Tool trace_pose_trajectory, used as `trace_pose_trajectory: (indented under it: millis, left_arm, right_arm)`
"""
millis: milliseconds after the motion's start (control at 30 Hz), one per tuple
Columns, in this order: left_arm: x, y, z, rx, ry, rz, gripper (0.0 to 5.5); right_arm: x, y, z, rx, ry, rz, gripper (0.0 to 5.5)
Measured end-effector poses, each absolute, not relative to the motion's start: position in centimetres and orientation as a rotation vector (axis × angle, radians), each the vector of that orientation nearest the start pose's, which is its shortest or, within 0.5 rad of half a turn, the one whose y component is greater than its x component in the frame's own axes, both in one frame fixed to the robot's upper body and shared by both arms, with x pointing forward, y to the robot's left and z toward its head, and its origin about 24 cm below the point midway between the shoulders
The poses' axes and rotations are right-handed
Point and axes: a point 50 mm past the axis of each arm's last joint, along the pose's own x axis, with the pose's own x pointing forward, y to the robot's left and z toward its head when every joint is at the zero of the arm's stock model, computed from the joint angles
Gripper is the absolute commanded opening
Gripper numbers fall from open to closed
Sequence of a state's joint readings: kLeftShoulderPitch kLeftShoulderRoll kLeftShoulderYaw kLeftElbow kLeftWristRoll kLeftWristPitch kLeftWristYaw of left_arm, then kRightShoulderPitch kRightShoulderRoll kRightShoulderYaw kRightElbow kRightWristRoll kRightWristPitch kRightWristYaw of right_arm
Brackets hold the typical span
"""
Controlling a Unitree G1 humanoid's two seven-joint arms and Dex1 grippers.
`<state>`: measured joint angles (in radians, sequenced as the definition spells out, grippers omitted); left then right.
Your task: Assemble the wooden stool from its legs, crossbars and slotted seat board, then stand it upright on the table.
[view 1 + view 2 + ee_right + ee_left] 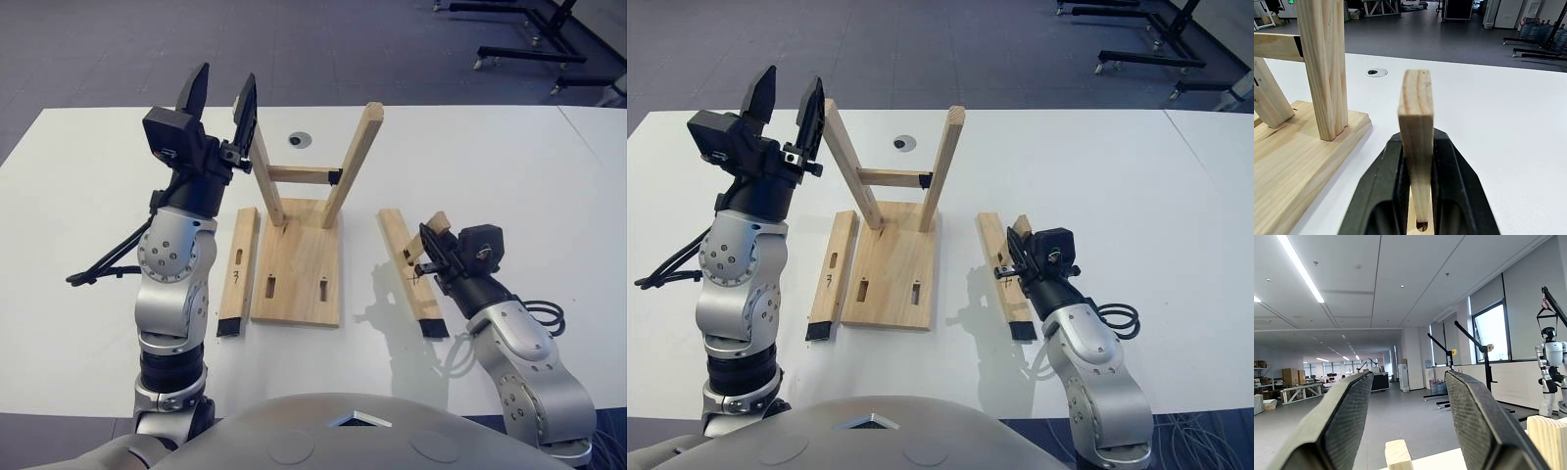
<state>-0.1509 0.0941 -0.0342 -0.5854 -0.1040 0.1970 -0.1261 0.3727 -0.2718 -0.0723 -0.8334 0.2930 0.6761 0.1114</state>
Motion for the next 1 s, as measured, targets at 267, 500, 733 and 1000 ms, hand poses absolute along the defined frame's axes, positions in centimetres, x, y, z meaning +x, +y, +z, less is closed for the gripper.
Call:
trace_pose_trajectory:
  millis: [267, 500, 733, 1000]
  left_arm:
    - [23.8, 13.1, 19.0, 0.024, -0.535, -0.255, 2.68]
    - [23.8, 13.2, 19.1, 0.024, -0.540, -0.252, 2.68]
    - [23.7, 13.1, 19.2, 0.022, -0.544, -0.253, 2.68]
    - [23.6, 12.9, 19.3, 0.022, -0.548, -0.256, 2.68]
  right_arm:
    - [16.1, -17.9, 10.0, -0.015, 0.257, 0.164, 0.39]
    - [16.1, -18.1, 9.5, -0.003, 0.265, 0.158, 0.39]
    - [15.7, -18.3, 8.6, 0.012, 0.269, 0.182, 0.39]
    - [16.0, -18.3, 8.7, -0.056, 0.283, 0.291, 0.39]
